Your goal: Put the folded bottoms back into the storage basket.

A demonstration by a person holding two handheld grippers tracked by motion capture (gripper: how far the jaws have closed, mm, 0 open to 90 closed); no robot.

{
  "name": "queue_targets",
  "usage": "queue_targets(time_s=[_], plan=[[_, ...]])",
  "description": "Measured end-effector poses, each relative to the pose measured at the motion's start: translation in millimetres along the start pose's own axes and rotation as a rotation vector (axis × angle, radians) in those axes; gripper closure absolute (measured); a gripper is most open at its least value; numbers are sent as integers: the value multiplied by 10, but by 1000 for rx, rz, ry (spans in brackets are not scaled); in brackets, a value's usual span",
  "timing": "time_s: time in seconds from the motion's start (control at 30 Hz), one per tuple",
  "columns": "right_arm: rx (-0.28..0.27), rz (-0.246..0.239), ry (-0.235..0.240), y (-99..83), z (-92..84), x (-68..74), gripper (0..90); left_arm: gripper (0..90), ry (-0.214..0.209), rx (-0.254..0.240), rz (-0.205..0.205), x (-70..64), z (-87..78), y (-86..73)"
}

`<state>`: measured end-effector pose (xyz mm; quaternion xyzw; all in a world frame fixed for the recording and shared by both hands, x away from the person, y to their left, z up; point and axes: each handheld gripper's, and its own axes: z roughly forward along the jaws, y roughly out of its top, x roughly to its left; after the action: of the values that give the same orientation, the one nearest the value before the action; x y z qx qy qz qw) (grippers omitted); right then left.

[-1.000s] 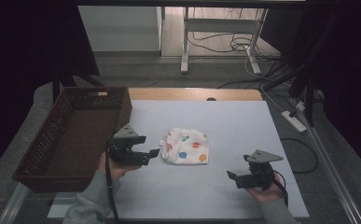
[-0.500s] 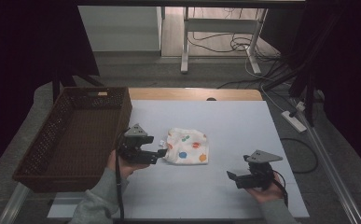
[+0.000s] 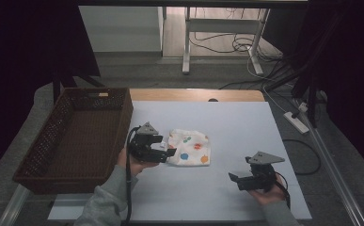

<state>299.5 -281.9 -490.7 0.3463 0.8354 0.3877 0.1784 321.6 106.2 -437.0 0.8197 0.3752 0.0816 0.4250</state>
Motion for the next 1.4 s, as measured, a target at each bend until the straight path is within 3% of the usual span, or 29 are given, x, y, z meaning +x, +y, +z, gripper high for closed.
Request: queue_targets(time_s=[0.97,1.4], plan=[[5,0,2,-3,19,5,78,245,17,13,-26,115,266,129],[8,1,3,-4,24,5,78,248,35,41,-37,235,469,200]])
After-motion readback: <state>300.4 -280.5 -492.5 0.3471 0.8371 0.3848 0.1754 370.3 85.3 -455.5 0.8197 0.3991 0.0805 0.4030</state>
